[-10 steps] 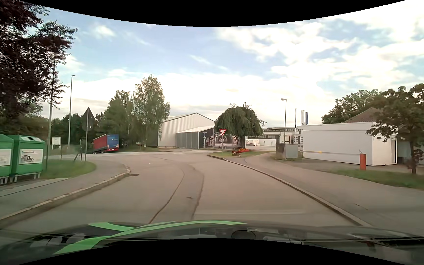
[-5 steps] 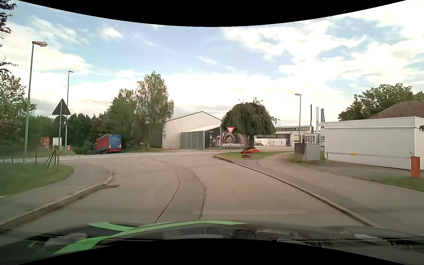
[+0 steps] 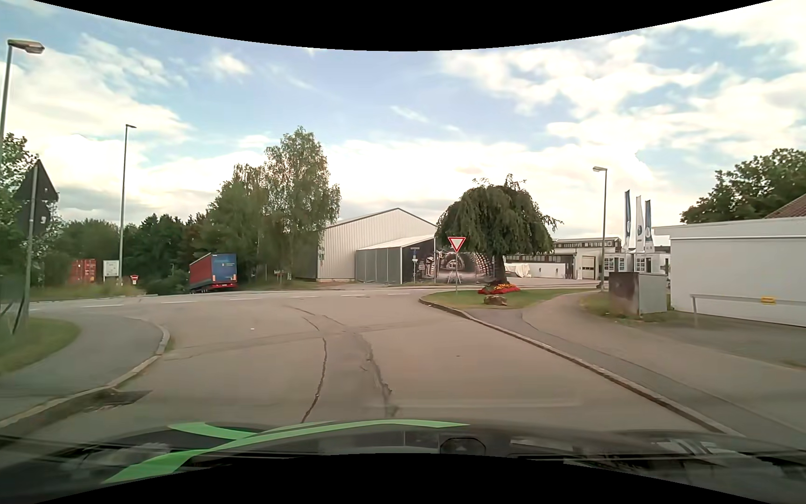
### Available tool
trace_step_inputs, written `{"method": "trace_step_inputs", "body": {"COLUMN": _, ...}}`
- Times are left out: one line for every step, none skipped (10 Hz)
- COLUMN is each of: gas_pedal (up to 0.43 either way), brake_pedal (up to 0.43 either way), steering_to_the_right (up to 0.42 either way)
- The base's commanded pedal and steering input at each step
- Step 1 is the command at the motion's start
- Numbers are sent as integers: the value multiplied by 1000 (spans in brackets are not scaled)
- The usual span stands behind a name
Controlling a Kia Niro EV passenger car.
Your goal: Follow the waypoints while adhering to traffic rules and regulations
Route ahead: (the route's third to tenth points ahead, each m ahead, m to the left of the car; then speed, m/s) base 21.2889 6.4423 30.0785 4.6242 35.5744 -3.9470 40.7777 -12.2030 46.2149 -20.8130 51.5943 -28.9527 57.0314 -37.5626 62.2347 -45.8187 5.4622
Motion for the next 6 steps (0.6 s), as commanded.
{"method": "trace_step_inputs", "body": {"gas_pedal": 39, "brake_pedal": 0, "steering_to_the_right": -57}}
{"method": "trace_step_inputs", "body": {"gas_pedal": 8, "brake_pedal": 0, "steering_to_the_right": -57}}
{"method": "trace_step_inputs", "body": {"gas_pedal": 0, "brake_pedal": 0, "steering_to_the_right": -57}}
{"method": "trace_step_inputs", "body": {"gas_pedal": 0, "brake_pedal": 0, "steering_to_the_right": -57}}
{"method": "trace_step_inputs", "body": {"gas_pedal": 0, "brake_pedal": 0, "steering_to_the_right": -57}}
{"method": "trace_step_inputs", "body": {"gas_pedal": 0, "brake_pedal": 0, "steering_to_the_right": -58}}
